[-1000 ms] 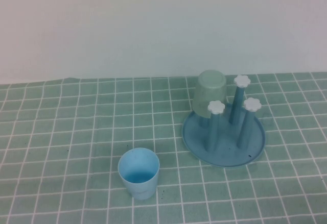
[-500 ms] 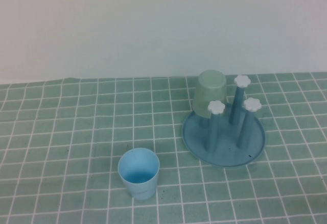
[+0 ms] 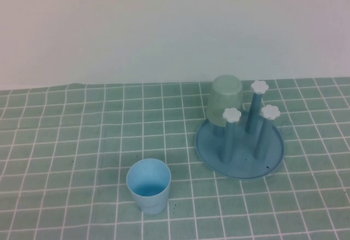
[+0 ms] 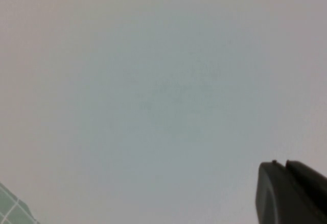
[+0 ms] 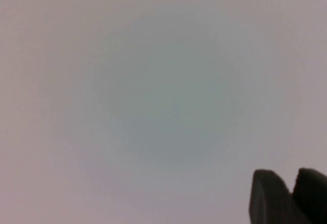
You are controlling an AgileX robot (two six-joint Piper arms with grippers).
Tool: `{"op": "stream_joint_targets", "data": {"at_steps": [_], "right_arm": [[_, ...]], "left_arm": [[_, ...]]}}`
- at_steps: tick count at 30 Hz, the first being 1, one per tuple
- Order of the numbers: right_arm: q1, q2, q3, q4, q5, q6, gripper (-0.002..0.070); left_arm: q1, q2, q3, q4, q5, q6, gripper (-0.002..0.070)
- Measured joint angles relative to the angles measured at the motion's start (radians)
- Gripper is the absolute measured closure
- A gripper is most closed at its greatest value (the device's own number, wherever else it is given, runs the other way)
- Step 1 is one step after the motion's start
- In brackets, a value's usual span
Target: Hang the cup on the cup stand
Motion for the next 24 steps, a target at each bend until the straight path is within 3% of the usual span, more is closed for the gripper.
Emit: {"op": "stream_joint_targets", "data": {"at_steps": [3,6,14,24], "right_arm": [[0.000,0.000,-0.008,-0.029,0.001,0.017,0.0559],[0.000,0.000,-0.056,-0.123,0.021,0.021,0.0559],[0.000,0.021,-0.284,-0.385,0.137,0.021,0.0559],[0.000,0.369,-0.571,-0.427,0.310,0.021,0.0559]], "left_arm": [[0.000,0.000,0.000,-0.049,-0.008,-0.002,0.0676],[0.000,0.000,0.000,-0.002,-0.010,-0.002,0.0676],[0.000,0.000,0.000,0.410,-0.265,-0.245,0.0676],[0.000,0.000,-0.276,1.026,0.118,-0.407,0.0676]]}}
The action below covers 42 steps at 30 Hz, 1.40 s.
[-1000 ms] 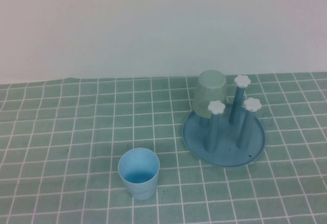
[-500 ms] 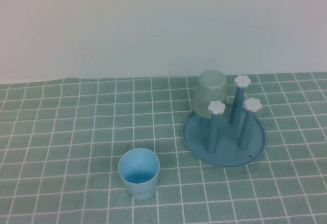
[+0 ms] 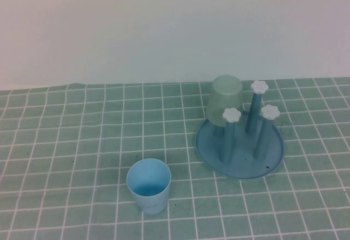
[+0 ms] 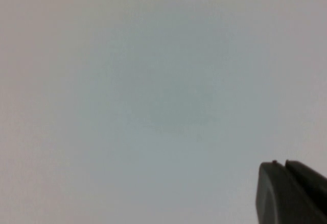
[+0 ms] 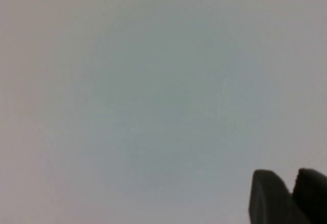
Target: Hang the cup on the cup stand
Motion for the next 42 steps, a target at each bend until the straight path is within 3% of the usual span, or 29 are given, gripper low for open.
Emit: {"op": "stream_joint_targets", "data": {"at_steps": [2,8,19,26,29,32,36,42], "right_arm": [[0.000,0.070,-0.020,-0.028,0.033,-0.012,0.0559],[0.000,0.140,-0.022,-0.121,0.096,-0.061,0.0559],[0.071,0.147,-0.022,-0.095,0.096,-0.067,0.0559],[0.082,0.196,-0.022,-0.026,0.144,-0.044,0.0559],[0.109,0.214,-0.022,-0.022,0.165,-0.068,0.0559],[0.132,0.218,-0.022,-0.020,0.173,-0.114,0.0559],[0.141,0.218,-0.022,-0.018,0.179,-0.143,0.0559],[0.143,0.227,-0.022,0.022,0.205,-0.148,0.0559]], "left_arm": [[0.000,0.000,-0.040,0.076,0.071,-0.030,0.0676],[0.000,0.008,-0.059,0.071,0.328,-0.054,0.0676],[0.000,0.020,-0.059,0.080,0.238,0.025,0.0676],[-0.002,0.202,-0.092,0.074,0.285,0.090,0.0676],[-0.029,0.329,-0.150,0.069,0.368,0.233,0.0676],[-0.075,0.468,-0.226,-0.042,0.561,0.507,0.0676],[-0.144,0.663,-0.323,-0.316,0.802,0.961,0.0676],[-0.214,0.882,-0.387,-0.819,0.879,1.402,0.0676]]}}
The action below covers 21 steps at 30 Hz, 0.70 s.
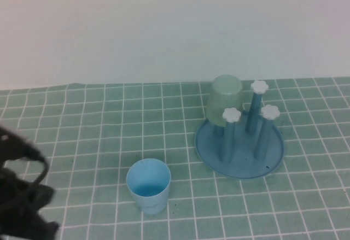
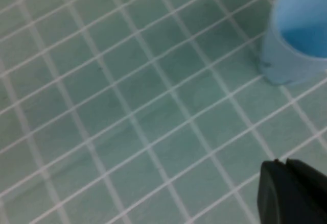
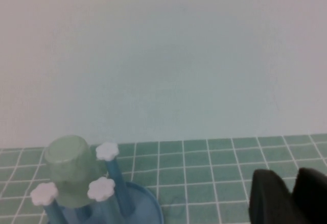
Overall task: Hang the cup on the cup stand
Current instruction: Pick up the cup from the table
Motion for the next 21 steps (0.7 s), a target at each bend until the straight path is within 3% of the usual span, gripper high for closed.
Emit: {"op": "stream_joint_targets", "data": {"at_steps": [4,13,21], "right_arm": [[0.041,0.002,0.000,0.019,0.017,-0.013,0.0567],[0.329,0.165,-0.054,0.194,0.278,-0.423,0.0655],[0.375,0.399,-0.098,0.508,0.448,-0.687,0.0674]], "left_arm": [[-0.023,0.129,-0.057,-0.157,0.010,0.125,0.0676],[-0.096,0.360,-0.306,-0.136,0.046,0.147,0.0676],[-0.105,0.572,-0.489,-0.134,0.200,0.186,0.0676]]}}
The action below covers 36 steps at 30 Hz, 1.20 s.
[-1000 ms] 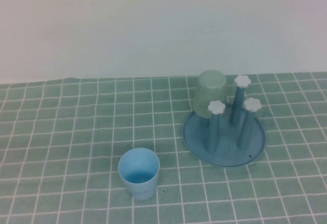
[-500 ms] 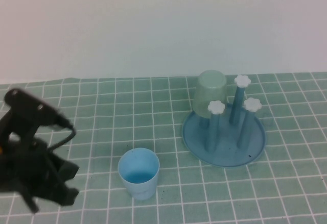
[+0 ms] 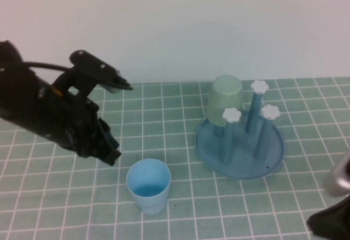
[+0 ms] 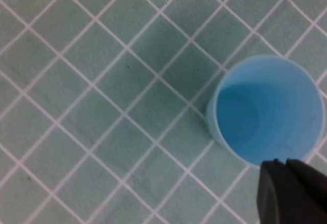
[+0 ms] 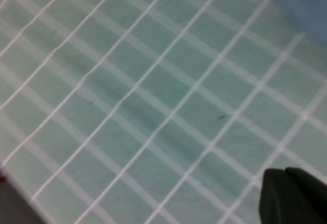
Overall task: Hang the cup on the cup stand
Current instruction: Pick up the cup from the table
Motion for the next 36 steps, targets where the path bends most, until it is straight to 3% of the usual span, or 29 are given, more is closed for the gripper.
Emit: {"op": "stream_joint_targets", "data": {"at_steps": [5,8,13,18,22,29,36], "right_arm": [[0.000,0.095,0.000,0.196,0.066,-0.252,0.0676],[0.000,0.116,-0.001,0.255,0.085,-0.317,0.0676],[0.000,0.118,-0.032,0.260,0.113,-0.344,0.0676],[0.000,0.118,-0.113,0.207,0.168,-0.331,0.0676],[0.000,0.118,-0.177,0.163,0.194,-0.289,0.0645],[0.000,0.118,-0.220,0.137,0.212,-0.243,0.0509],[0.000,0.118,-0.220,0.134,0.238,-0.238,0.0470]], "left_arm": [[-0.029,0.090,-0.079,0.032,0.020,0.002,0.0676],[-0.058,0.145,-0.113,0.069,0.069,0.027,0.0661],[-0.100,0.222,-0.157,0.191,0.061,-0.013,0.0501],[-0.100,0.290,-0.205,0.193,0.078,-0.019,0.0381],[-0.100,0.343,-0.225,0.151,0.098,-0.021,0.0365],[-0.100,0.405,-0.228,0.145,0.096,-0.021,0.0363],[-0.100,0.467,-0.235,0.142,0.064,-0.017,0.0363]]}}
